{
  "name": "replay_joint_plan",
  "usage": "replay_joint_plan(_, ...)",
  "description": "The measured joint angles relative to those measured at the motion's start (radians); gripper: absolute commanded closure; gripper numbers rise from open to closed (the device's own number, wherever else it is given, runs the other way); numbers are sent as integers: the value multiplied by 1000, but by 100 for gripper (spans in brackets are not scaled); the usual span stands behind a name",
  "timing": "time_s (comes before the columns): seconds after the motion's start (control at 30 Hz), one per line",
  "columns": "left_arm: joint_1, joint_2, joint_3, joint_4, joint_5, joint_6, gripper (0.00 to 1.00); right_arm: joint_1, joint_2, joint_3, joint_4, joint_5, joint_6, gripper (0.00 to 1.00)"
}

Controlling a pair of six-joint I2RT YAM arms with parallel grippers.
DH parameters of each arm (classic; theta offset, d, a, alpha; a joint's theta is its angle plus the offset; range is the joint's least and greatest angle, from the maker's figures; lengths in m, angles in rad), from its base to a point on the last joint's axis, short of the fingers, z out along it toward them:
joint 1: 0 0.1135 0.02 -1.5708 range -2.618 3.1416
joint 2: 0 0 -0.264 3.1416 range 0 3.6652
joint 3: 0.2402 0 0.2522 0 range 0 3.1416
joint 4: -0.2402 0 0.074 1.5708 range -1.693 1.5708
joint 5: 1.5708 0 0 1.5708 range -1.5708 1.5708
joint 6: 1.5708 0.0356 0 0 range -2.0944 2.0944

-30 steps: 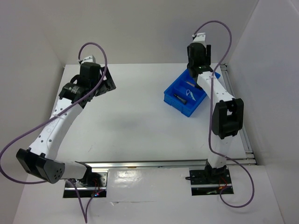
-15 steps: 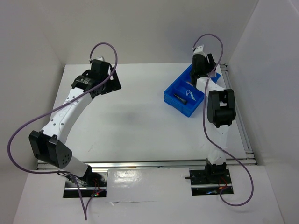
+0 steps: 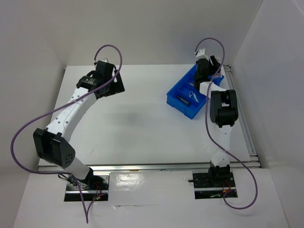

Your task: Organize the makeup

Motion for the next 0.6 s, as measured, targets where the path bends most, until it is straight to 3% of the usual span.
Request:
replay_joint_plan(0.1,0,3,0,0,0,-1,0,0,15,-5,-3,-16,2,59)
replay_joint_plan(0.33,0,12,0,4,0,-3,0,-6,21,-10,-26,-39,42,35)
replay_joint_plan(0.43,0,19,0,11,0,-4,0,-6,21,-10,-57,-52,73,17)
replay_joint_plan(0.6,0,24,0,15,8,-4,0,-6,21,-9,-94,-63,103,0)
